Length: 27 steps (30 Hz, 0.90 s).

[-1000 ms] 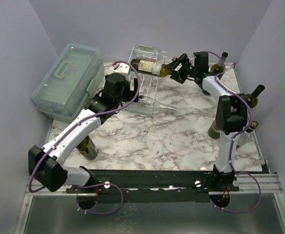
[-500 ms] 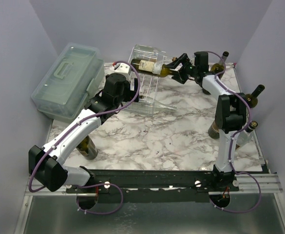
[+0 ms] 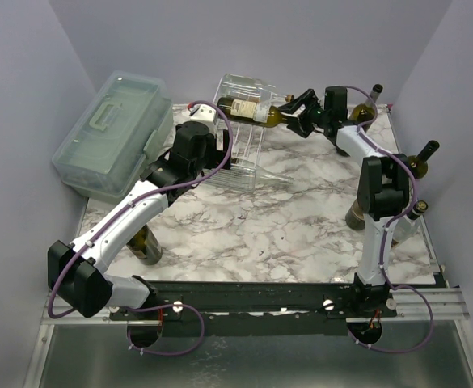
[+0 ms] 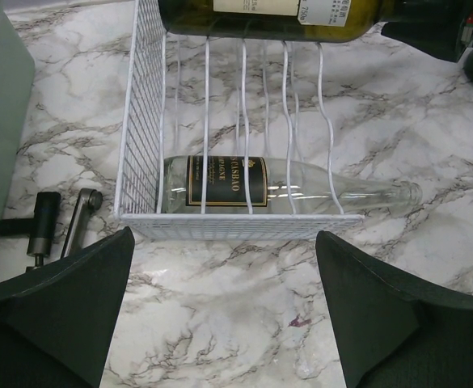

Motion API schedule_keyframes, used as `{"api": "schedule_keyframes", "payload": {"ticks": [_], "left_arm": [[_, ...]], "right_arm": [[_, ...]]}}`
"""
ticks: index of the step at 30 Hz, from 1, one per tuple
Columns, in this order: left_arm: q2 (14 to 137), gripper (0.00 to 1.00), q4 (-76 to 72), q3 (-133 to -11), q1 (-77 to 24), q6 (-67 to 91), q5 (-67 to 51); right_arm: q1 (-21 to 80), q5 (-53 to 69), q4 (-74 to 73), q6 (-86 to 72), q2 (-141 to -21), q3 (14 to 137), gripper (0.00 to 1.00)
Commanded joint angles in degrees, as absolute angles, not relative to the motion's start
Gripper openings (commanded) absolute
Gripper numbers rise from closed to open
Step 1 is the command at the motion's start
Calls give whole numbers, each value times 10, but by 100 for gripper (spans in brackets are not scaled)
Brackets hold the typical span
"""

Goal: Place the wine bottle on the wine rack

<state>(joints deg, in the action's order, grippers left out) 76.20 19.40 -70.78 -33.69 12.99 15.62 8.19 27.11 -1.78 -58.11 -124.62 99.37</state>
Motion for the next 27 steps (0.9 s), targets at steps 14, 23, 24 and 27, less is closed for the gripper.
{"api": "schedule_keyframes", "payload": {"ticks": [14,23,24,27], "left_arm": [[767,96,188,-705,-332,145,127],[765,96,188,-705,-332,140,131],[765,96,188,-705,-332,139,130],[764,96,188,-704,-332,139,127]], "right_arm": [[91,181,-85,-518,-1176,932,100],[108,198,-104,-487,-1179,960,100],[110,190,-119,-474,-1175,967,100],[114,173,-153,-440,-1159,977,100]]}}
